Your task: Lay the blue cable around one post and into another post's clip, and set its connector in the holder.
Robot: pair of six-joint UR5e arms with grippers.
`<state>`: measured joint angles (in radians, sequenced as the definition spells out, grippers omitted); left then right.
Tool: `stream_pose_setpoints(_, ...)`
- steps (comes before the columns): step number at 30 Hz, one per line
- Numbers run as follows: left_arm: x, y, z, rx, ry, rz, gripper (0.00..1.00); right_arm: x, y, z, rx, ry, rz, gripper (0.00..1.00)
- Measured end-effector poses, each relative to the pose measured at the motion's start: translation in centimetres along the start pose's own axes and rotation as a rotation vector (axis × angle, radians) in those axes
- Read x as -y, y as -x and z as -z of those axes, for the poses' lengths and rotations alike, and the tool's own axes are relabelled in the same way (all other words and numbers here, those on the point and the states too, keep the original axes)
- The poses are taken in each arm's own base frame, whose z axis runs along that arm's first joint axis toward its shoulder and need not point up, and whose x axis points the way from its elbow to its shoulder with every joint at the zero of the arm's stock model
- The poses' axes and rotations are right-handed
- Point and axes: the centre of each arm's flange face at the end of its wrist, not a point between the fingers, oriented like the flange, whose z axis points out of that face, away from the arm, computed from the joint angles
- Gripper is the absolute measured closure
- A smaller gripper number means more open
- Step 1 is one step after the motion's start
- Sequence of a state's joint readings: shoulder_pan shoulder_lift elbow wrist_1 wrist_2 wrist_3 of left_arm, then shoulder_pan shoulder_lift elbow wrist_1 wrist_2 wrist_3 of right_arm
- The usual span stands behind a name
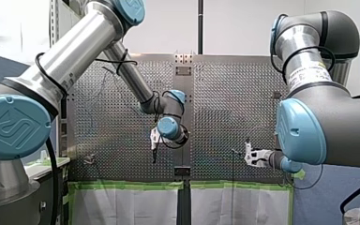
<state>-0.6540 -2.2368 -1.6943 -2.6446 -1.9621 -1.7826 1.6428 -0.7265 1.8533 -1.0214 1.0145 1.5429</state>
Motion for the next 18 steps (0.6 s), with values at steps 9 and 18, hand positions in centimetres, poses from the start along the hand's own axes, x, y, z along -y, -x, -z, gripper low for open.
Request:
stream_pose_setpoints(9,-0.7,-4.2,-1.2,-0.008,0.006,-0.014,0.0,-0.1,0.1,0.1,0.006,0.009,0.003,1.0)
stream_pose_setpoints(18,-1.6,-9.5,-0.7,-0.046,0.006,-0.052,0.0,-0.2,0.1,0.1,0.008,0.012,0.003,1.0)
